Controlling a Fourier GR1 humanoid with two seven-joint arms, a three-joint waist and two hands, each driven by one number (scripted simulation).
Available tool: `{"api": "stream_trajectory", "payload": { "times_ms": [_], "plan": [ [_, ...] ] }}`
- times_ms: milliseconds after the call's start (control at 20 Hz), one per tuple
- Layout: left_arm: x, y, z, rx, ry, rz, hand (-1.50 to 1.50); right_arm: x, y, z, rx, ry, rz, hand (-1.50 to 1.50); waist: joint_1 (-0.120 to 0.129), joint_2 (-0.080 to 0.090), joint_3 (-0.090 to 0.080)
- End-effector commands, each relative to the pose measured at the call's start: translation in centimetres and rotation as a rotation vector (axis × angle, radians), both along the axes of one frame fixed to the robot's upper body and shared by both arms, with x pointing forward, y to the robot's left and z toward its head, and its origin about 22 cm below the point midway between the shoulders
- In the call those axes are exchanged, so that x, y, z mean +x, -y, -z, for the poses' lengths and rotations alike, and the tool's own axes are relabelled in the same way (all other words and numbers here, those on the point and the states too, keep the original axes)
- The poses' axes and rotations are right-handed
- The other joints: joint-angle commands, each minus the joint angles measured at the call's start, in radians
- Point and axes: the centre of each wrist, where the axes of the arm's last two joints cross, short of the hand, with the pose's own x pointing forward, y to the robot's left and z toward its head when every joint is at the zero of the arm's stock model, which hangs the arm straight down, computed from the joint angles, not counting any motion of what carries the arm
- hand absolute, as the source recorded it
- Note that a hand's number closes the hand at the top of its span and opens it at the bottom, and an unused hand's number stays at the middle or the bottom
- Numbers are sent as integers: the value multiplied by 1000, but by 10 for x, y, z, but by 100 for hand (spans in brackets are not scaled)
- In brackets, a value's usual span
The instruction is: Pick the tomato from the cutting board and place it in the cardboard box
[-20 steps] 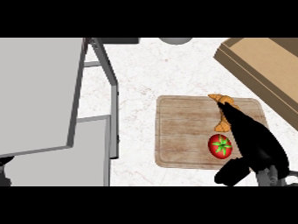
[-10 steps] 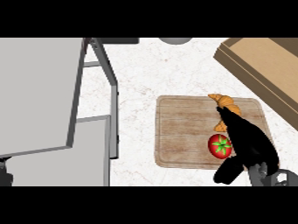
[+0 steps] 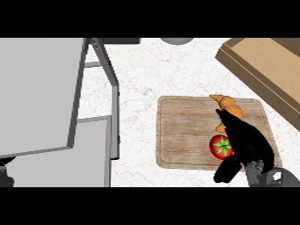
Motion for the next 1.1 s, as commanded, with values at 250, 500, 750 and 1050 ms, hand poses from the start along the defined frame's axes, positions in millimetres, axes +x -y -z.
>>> {"api": "stream_trajectory", "payload": {
  "times_ms": [250, 500, 750, 1050],
  "plan": [
    [5, -4, -3, 0, 5, -5, 0, 17, -8, 17, -77, -63, 58, -150, 1, 1, 0],
    [-1, 1, 7, -2, -1, -5, 0, 3, -2, 21, -59, 20, 0, 150, -1, 0, 0],
    [2, 1, -7, -8, 14, -7, 0, 11, 8, 24, -64, 51, -38, 150, -1, 0, 0],
    [-4, -11, -6, 6, -1, 11, 0, 50, 16, 12, -51, 77, -128, 150, 13, 2, 1]
  ]
}}
